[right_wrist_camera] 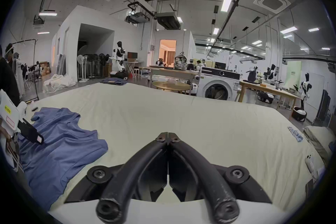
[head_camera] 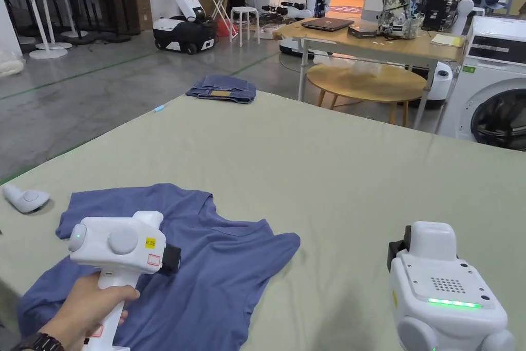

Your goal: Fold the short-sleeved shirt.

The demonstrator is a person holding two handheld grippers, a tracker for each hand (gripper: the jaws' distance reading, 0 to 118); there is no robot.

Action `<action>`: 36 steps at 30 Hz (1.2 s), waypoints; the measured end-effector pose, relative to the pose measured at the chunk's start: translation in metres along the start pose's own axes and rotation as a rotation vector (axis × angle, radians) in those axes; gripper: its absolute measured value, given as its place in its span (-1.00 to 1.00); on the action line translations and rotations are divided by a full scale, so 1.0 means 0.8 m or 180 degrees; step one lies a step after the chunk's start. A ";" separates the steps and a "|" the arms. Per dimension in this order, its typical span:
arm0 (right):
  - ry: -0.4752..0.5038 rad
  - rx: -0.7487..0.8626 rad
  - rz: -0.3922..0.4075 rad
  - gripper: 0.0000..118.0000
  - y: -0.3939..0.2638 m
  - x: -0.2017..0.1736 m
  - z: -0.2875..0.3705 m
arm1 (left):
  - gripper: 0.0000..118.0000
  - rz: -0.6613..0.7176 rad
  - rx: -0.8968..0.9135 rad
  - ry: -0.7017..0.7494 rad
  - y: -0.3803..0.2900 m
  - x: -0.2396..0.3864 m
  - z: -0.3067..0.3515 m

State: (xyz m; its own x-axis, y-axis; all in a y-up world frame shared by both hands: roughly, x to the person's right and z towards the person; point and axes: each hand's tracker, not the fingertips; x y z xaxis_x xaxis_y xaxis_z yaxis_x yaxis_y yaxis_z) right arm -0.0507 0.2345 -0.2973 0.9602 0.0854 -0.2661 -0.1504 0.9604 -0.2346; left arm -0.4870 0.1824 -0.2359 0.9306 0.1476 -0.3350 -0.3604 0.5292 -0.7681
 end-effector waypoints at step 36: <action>-0.0274 -0.0143 -0.0131 -1.00 -0.012 0.059 0.009 | -1.00 -0.0357 0.1152 -0.0109 0.045 0.065 0.086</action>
State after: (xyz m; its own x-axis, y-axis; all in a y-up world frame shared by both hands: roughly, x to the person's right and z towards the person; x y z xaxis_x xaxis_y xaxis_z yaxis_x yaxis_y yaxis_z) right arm -0.0026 0.2310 -0.3008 0.9821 0.0706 -0.1746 -0.1191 0.9508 -0.2859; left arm -0.4470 0.2666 -0.2439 0.9668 0.0967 -0.2366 -0.2161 0.8036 -0.5545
